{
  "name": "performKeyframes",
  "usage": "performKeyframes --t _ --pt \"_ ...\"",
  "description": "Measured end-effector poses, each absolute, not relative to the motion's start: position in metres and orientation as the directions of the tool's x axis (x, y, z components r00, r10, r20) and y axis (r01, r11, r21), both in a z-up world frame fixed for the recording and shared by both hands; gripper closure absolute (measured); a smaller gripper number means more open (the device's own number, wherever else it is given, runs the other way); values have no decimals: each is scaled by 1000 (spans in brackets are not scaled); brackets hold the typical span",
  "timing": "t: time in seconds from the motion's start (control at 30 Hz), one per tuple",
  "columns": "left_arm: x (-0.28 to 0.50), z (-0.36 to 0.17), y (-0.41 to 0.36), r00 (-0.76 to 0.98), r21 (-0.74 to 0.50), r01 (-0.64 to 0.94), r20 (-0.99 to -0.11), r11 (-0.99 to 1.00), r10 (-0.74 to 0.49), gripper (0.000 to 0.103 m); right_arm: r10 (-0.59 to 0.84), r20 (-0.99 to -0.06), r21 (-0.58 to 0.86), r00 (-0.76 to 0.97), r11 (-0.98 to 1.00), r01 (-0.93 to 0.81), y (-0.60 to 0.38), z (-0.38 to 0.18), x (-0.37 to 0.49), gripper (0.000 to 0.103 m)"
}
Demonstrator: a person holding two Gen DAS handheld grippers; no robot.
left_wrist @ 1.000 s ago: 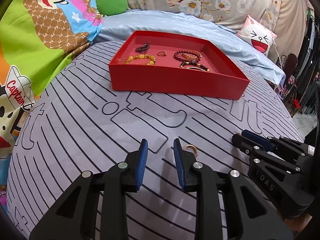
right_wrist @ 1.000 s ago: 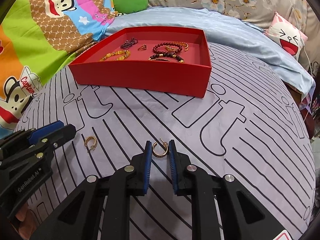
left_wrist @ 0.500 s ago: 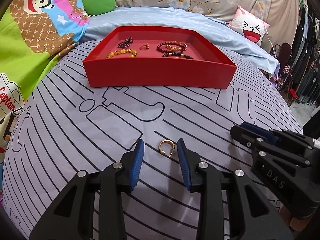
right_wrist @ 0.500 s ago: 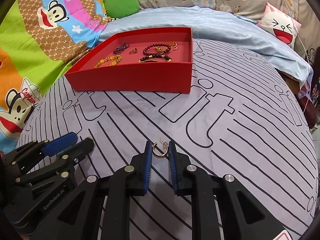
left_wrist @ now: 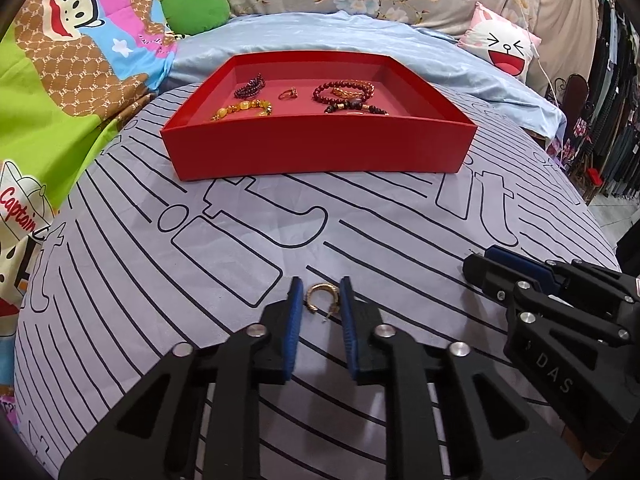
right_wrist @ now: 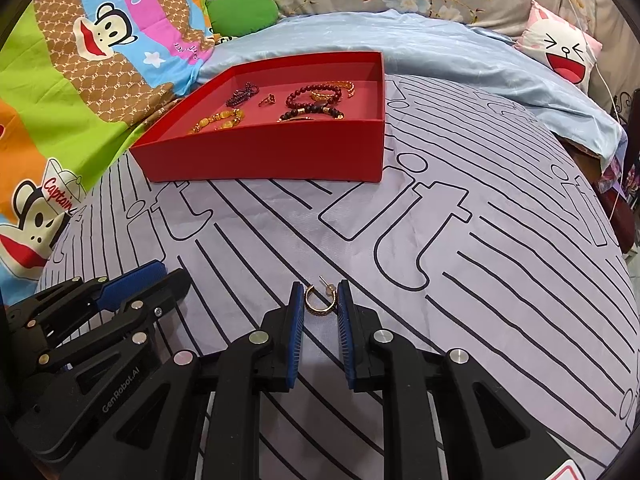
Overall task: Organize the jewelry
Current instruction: 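Grasp one gold hoop earring with the left gripper while the right grasps the other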
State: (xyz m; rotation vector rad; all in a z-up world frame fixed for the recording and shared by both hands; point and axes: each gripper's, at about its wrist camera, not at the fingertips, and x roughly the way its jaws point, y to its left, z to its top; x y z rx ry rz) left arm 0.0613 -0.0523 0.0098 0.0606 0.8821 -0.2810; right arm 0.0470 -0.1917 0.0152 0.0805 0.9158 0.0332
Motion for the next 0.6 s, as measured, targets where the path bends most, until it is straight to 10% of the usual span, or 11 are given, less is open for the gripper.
performKeyframes --t 0.6 --pt "69 25 -41 605 -95 239 -764 966 -225 86 82 -753 87 652 996 -25 -184 44 52 87"
